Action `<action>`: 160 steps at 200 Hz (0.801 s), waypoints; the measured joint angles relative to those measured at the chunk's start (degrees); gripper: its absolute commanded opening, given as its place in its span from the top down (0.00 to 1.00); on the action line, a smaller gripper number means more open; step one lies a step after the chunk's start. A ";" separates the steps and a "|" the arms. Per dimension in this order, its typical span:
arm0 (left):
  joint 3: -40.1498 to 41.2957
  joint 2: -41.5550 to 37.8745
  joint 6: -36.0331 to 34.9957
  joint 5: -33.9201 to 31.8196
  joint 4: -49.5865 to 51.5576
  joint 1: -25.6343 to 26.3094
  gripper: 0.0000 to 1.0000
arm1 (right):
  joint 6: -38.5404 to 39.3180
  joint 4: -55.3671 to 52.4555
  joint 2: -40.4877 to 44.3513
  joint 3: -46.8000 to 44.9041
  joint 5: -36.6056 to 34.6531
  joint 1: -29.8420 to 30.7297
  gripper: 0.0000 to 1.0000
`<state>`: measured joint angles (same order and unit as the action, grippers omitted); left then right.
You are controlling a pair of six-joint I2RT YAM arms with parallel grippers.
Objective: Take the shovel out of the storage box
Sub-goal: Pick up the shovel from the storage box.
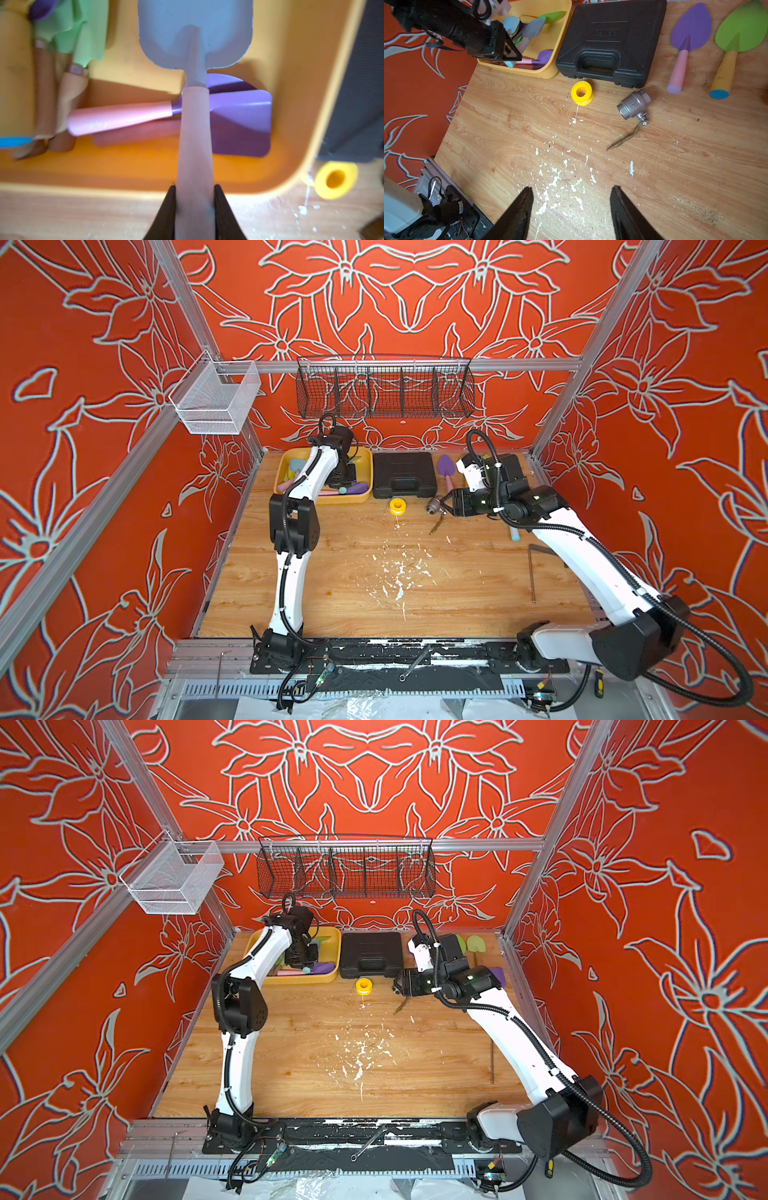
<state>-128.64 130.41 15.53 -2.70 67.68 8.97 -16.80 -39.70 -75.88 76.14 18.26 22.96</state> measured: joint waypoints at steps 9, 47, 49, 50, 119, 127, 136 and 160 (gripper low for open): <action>0.85 -1.66 0.17 0.00 0.31 0.13 1.00 | -0.13 0.24 -0.50 0.00 0.02 0.00 0.39; 1.86 -6.36 1.29 0.63 1.25 0.42 1.00 | -0.96 1.40 -2.67 0.00 0.17 0.00 0.39; 1.81 -6.45 1.33 0.74 1.42 0.42 1.00 | -1.09 1.42 -2.80 0.00 0.20 0.00 0.39; 1.77 -6.47 1.36 0.81 1.53 0.42 1.00 | -1.14 1.44 -2.89 0.00 0.20 0.00 0.39; 8.72 -12.90 6.97 8.70 6.49 6.05 1.00 | -13.70 5.14 -10.29 2.73 4.98 0.20 0.39; 10.95 -14.82 8.07 9.66 6.08 8.04 1.00 | -16.17 7.08 -11.30 2.73 5.97 0.42 0.39; 13.40 -17.07 9.62 10.75 5.49 10.51 1.00 | -18.93 9.60 -12.66 2.73 6.93 0.90 0.39; 17.84 -21.53 13.77 12.74 3.23 16.74 1.00 | -24.04 13.62 -16.57 3.76 8.79 3.10 0.40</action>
<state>-110.80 108.88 29.30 10.04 70.91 25.71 -40.84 -26.09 -92.44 79.90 27.05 26.06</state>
